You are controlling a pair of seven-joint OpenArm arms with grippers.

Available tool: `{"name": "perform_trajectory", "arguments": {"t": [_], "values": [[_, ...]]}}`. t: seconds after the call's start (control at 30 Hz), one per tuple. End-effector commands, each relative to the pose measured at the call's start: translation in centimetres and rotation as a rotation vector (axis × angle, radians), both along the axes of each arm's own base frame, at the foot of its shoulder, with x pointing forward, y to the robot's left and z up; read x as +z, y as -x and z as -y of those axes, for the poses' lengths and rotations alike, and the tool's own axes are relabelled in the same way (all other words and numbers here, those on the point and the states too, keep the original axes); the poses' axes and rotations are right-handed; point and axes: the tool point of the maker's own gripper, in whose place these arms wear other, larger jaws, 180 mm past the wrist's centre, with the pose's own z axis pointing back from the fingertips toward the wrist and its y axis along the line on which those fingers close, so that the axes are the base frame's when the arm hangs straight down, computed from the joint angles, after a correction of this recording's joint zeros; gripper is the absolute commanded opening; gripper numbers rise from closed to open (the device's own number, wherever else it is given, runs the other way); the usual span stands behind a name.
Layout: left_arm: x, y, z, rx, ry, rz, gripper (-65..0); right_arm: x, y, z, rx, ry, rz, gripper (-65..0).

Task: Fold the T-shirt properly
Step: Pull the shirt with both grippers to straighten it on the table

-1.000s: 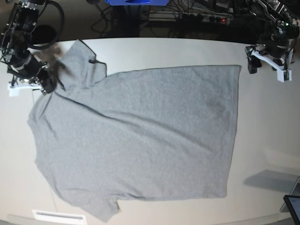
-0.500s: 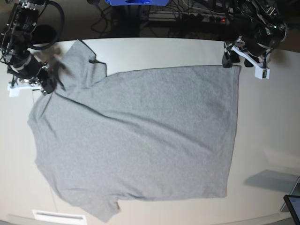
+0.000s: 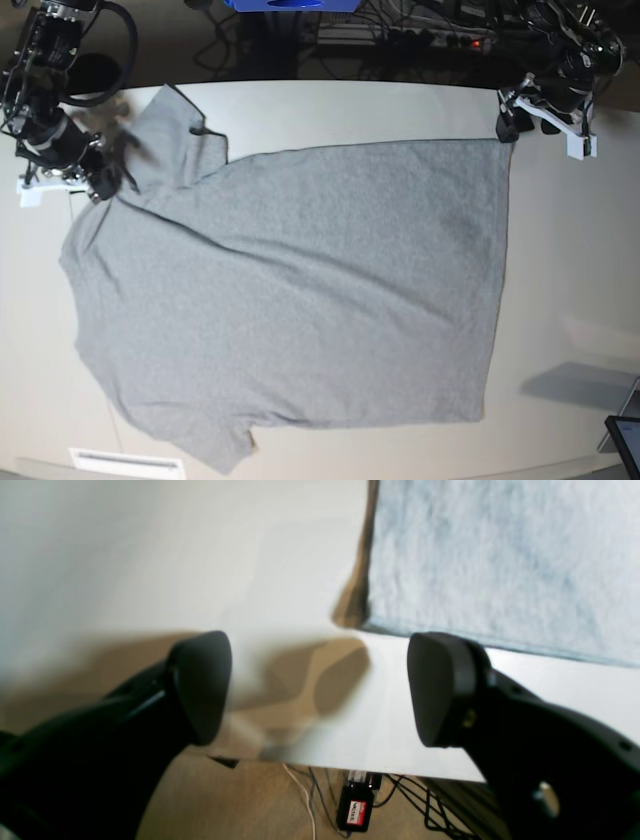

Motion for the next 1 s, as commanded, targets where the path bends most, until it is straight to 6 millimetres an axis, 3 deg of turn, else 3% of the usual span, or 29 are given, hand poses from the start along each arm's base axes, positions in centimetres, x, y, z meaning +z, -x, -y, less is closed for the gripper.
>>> {"name": "perform_trajectory", "arguments": {"t": [0.0,0.37,0.5,0.77,0.9,0.97], "values": [[0.4,-0.5,0.1,-0.022,-0.005,0.019,-11.8,1.0,-0.7,0.4,0.003,0.013,0.037,-65.0],[-2.0,-2.0,4.6,-0.137,0.092,-0.016,-12.9,0.9,-0.7,0.3,0.006,0.01,0.035,-65.0],[-2.2,-1.9,4.6,-0.134,0.094,-0.021,-26.2,0.9,-0.7,0.3,0.006,0.01,0.035,-65.0],[-2.2,-1.9,4.5,-0.133,0.091,-0.022,-44.7,0.9,-0.7,0.2,0.009,0.009,0.034,-65.0],[-2.0,-1.9,3.9,-0.13,0.08,-0.023,-63.2,0.9,-0.7,0.2,0.009,0.009,0.034,-65.0],[-1.6,-2.1,3.2,-0.135,0.058,-0.021,-65.0,0.9,-0.7,0.2,0.009,0.009,0.034,-65.0]]}}
